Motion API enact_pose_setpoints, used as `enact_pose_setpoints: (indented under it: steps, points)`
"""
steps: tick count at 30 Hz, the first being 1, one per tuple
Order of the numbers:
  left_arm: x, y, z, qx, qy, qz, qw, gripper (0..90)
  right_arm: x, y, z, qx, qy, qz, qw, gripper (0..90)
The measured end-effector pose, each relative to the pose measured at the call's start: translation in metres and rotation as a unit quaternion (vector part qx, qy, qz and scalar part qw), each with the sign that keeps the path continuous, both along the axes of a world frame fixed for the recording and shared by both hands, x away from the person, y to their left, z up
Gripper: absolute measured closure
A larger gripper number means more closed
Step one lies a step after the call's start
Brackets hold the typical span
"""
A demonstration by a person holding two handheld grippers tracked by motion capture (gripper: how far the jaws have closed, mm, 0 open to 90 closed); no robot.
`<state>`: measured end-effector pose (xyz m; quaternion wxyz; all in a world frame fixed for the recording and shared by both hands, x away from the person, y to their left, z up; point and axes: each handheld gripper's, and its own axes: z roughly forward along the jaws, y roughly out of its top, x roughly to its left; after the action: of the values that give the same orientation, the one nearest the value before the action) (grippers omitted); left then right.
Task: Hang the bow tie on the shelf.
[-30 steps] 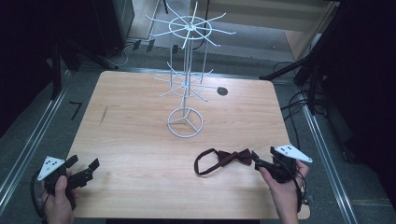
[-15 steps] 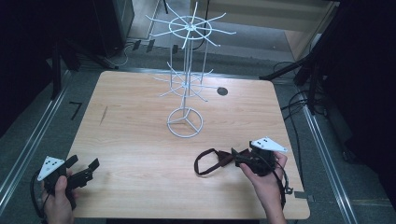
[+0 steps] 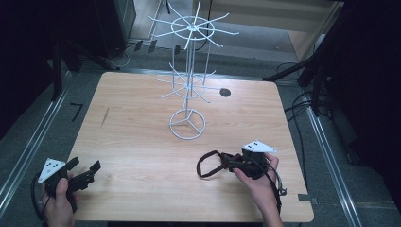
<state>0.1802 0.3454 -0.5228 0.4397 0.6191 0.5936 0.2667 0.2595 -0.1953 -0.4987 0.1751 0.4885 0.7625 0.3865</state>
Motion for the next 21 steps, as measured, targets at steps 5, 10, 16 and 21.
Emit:
enact_pose_setpoints:
  steps: [5,10,16,21]
  points:
    - [0.0,0.0,0.0,-0.001,0.0,0.001,1.0,14.2,0.004,0.003,-0.011,-0.018,0.012,0.004,0.9998,26.9]
    - [0.0,0.0,0.0,-0.002,0.001,0.001,1.0,14.2,0.005,0.004,-0.021,-0.037,0.02,0.005,0.9991,31.5]
    - [0.0,0.0,0.0,-0.003,0.001,0.0,1.0,14.2,0.005,0.004,-0.025,-0.051,0.022,0.007,0.9984,39.0]
    - [0.0,0.001,0.0,-0.003,0.001,0.0,1.0,14.2,0.003,0.007,-0.032,-0.076,0.035,0.014,0.9964,48.1]
